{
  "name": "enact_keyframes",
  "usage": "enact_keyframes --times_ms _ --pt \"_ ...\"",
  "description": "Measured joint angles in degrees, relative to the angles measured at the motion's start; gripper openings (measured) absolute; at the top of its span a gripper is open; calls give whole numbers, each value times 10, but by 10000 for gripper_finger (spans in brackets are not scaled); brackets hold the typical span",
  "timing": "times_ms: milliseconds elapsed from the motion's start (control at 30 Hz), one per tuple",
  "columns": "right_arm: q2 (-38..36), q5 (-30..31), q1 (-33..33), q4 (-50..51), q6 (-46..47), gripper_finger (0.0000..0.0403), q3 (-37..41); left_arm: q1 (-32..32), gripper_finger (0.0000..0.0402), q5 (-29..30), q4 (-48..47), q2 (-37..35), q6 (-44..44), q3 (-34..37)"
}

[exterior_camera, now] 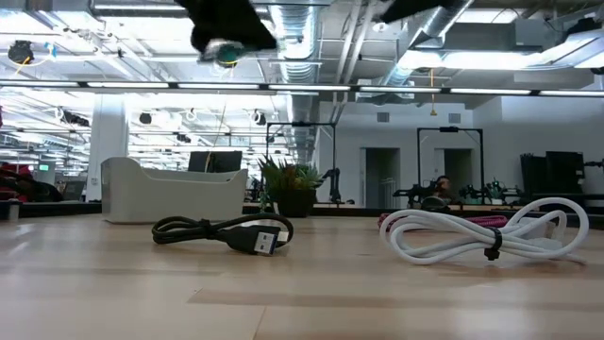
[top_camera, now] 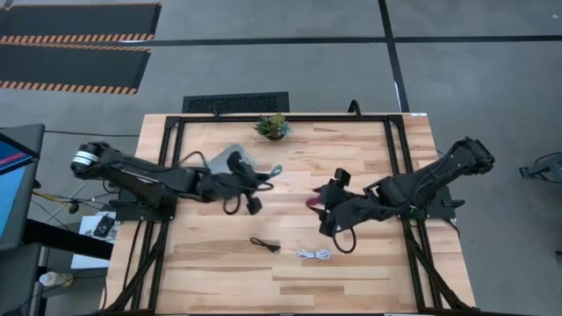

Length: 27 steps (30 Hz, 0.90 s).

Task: Pick and place USB-C Cables
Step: Put the blue charger cable into the white bin

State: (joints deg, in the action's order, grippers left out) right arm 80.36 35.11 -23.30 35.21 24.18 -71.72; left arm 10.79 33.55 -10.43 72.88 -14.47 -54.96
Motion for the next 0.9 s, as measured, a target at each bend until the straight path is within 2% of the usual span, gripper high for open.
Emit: enact_keyframes --times_ms 233,467,633,767,900 --pt "0 -7 26 -98 -64 265 0 2 0 33 8 -97 19 3" --pt "0 -9 30 -162 -120 265 0 1 0 61 39 -174 -20 99" --pt "0 -42 45 -192 -127 265 0 1 0 49 196 -217 -54 217" --pt "18 -92 65 -227 -162 265 1 0 0 23 368 -226 -51 309" --pt "54 -156 100 -350 -206 265 0 -2 0 -34 543 -227 -21 370"
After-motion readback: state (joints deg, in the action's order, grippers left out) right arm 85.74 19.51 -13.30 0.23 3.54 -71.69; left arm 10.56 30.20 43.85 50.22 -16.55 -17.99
